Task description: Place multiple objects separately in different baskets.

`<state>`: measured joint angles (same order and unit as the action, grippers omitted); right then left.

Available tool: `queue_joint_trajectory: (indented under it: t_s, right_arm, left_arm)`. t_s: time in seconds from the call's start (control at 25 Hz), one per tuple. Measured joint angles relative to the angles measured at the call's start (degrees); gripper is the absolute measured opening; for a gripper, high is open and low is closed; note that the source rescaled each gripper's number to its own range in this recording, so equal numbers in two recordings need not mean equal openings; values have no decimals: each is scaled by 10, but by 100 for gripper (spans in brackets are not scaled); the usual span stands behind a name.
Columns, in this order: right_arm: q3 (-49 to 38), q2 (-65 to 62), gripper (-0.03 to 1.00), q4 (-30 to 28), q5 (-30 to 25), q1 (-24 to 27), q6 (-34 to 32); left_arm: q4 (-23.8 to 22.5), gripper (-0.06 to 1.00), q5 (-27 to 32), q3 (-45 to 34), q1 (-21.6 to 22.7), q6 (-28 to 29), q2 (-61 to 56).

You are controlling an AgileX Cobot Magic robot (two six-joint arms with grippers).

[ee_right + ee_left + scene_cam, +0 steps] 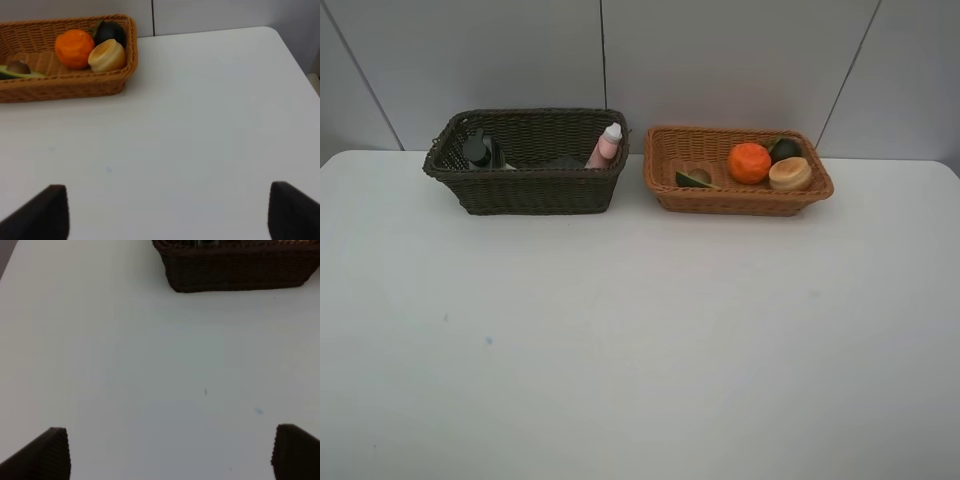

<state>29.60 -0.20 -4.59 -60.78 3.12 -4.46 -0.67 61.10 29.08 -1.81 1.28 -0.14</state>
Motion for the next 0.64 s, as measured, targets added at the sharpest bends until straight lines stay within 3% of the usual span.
queue_joint_trajectory:
  t_s: [0.64]
  right_arm:
    - [0,0,100,0,0,0,0]
  left_arm:
    - [0,100,0,0,0,0,0]
